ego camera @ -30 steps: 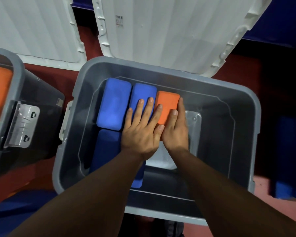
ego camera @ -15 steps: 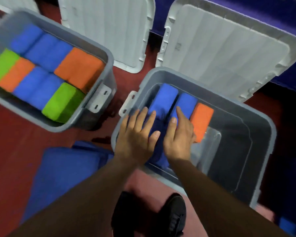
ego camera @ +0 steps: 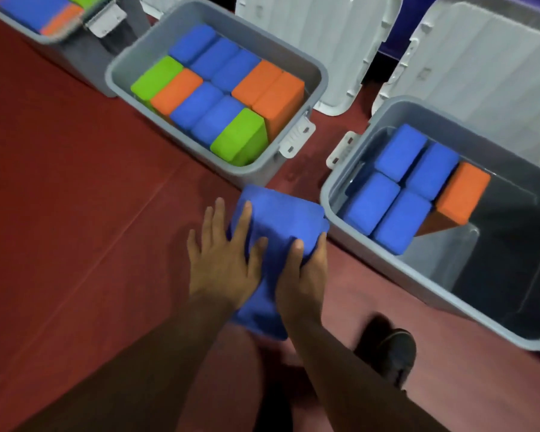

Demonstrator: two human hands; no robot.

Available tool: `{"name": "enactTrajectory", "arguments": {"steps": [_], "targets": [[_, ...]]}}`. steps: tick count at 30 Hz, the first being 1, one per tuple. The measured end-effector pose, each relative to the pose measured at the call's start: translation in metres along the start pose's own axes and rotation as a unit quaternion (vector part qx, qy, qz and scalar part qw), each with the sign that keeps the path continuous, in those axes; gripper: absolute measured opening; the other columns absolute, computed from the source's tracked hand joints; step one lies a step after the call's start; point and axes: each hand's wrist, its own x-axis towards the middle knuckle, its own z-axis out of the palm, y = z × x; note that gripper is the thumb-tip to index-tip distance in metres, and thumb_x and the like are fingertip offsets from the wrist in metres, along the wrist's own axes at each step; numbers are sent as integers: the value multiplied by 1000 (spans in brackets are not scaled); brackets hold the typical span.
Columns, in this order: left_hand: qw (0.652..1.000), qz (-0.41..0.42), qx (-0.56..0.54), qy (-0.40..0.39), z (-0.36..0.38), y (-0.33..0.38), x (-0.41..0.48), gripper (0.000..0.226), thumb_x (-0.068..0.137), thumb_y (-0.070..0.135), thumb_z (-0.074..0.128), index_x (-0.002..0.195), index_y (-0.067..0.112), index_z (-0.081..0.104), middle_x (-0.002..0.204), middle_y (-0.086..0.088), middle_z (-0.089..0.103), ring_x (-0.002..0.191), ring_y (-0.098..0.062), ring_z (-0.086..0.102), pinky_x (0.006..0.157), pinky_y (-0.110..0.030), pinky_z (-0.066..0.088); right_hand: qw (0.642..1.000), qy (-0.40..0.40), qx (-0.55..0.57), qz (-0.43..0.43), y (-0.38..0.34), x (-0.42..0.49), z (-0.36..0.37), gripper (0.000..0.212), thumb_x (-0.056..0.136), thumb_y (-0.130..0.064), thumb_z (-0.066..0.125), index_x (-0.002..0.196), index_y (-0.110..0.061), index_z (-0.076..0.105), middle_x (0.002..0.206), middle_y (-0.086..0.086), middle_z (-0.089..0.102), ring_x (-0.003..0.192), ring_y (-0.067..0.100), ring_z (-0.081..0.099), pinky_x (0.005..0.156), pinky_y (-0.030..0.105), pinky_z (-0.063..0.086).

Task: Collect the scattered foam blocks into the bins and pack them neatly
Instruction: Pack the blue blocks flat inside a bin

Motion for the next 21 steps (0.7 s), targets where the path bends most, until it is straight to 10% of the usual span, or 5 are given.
{"name": "enactTrajectory", "arguments": {"steps": [5, 10, 14, 21], "targets": [[992, 33, -114, -49, 14, -6, -27, 79, 88, 74, 14, 159, 41, 5, 159, -13, 21, 132, -36, 46, 95, -46, 48, 998, -20, -11, 54, 13, -7, -14, 80, 86, -80, 29, 155, -38, 33, 155, -14, 46, 143, 14, 42, 119, 51, 30], [986, 115, -112, 38, 0, 33, -11, 73, 99, 62, 31, 158, 19, 33, 153, -31, 33, 131, -46, 48, 97, -51, 51, 996, 3, 89, 31, -16, 7, -53, 58, 102, -57, 44, 157, -44, 29, 141, -43, 36, 128, -18, 39, 114, 24, 34], [986, 119, -120, -5, -27, 102, 5, 84, 88, 75, 16, 161, 34, 15, 168, -13, 3, 149, -35, 24, 110, -48, 39, 989, 23, 141, 26, -43, 28, -112, 55, 107, -44, 41, 159, -41, 23, 129, -49, 30, 105, -41, 33, 88, -7, 29], [969, 83, -175, -152, -33, 242, 21, 88, 90, 78, 22, 161, 34, -6, 166, 12, -16, 153, -20, 1, 118, -52, 25, 957, 141, 237, 89, -56, 63, -239, 53, 83, -75, 43, 102, -37, 74, 112, -21, 72, 113, 10, 65, 105, 38, 48]]}}
